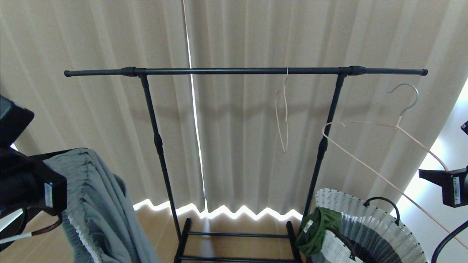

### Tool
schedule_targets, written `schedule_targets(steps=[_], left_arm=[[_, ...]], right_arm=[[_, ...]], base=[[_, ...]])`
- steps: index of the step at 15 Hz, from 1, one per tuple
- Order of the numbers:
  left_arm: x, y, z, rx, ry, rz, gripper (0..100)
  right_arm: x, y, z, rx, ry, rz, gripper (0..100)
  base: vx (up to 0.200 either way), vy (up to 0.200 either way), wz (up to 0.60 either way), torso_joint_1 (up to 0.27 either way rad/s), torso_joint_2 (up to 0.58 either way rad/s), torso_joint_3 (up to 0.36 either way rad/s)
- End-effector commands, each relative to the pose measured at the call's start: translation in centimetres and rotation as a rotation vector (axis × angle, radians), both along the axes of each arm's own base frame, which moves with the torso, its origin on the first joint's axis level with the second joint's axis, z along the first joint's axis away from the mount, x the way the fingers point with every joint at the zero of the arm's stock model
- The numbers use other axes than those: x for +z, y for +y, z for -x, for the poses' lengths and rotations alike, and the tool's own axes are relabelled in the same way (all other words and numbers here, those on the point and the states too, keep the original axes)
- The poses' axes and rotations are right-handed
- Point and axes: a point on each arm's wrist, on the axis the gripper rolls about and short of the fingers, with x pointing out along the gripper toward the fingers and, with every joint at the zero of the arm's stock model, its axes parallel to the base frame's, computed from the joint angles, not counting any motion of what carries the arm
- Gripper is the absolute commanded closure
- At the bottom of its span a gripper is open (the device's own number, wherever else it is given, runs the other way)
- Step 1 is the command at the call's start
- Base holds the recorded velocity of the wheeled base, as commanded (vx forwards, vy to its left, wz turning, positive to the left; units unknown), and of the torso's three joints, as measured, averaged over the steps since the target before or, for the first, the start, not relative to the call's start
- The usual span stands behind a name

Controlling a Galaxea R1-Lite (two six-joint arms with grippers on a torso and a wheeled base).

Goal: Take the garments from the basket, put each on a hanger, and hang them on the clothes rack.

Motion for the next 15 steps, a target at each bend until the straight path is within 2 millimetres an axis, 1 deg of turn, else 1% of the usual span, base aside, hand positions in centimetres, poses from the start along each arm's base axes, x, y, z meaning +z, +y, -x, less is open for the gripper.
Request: schedule_targets(steps=[1, 3, 5, 6, 7, 9, 10, 11, 13, 14, 15], left_arm=[[0.4, -0.6, -1.9, 0.007, 0.025, 0.009, 100], [0.8, -0.7, -2.3, 0.027, 0.020, 0.008, 100], [1.0, -0.7, -2.6, 0.061, 0.015, -0.001, 100], [1.2, -0.8, -3.0, 0.071, 0.013, -0.001, 100], [1.8, -1.0, -3.6, 0.071, 0.000, 0.003, 100], [2.0, -1.6, -5.0, 0.063, 0.013, -0.001, 100], [2.0, -2.0, -6.1, 0.063, 0.023, -0.004, 100], [2.2, -2.3, -6.7, 0.064, 0.021, -0.006, 100], [2.4, -2.4, -7.3, 0.087, 0.035, -0.027, 100], [2.9, -2.7, -7.4, 0.109, 0.062, -0.049, 100], [3.3, -3.1, -7.6, 0.101, 0.063, -0.043, 100]], right_arm=[[0.4, 0.5, 1.0, 0.039, -0.037, -0.002, 100], [1.1, 1.2, 1.5, 0.087, -0.074, -0.006, 100], [1.6, 1.7, 1.5, 0.116, -0.095, -0.009, 100], [2.1, 2.0, 1.5, 0.140, -0.115, -0.014, 100], [3.2, 2.7, 1.4, 0.199, -0.151, -0.032, 100], [3.9, 3.3, 1.5, 0.273, -0.171, -0.060, 100], [4.2, 3.5, 1.4, 0.288, -0.180, -0.064, 100], [4.5, 3.6, 1.3, 0.295, -0.197, -0.065, 100], [5.1, 3.7, 1.1, 0.297, -0.234, -0.068, 100], [5.9, 3.9, 0.8, 0.311, -0.259, -0.073, 100], [6.3, 4.4, 0.6, 0.334, -0.266, -0.078, 100]], base=[[0.000, 0.000, 0.00, 0.000, 0.00, 0.000], [0.000, 0.000, 0.00, 0.000, 0.00, 0.000], [0.000, 0.000, 0.00, 0.000, 0.00, 0.000], [0.000, 0.000, 0.00, 0.000, 0.00, 0.000], [0.000, 0.000, 0.00, 0.000, 0.00, 0.000], [0.000, 0.000, 0.00, 0.000, 0.00, 0.000], [0.000, 0.000, 0.00, 0.000, 0.00, 0.000], [0.000, 0.000, 0.00, 0.000, 0.00, 0.000], [0.000, 0.000, 0.00, 0.000, 0.00, 0.000], [0.000, 0.000, 0.00, 0.000, 0.00, 0.000], [0.000, 0.000, 0.00, 0.000, 0.00, 0.000]])
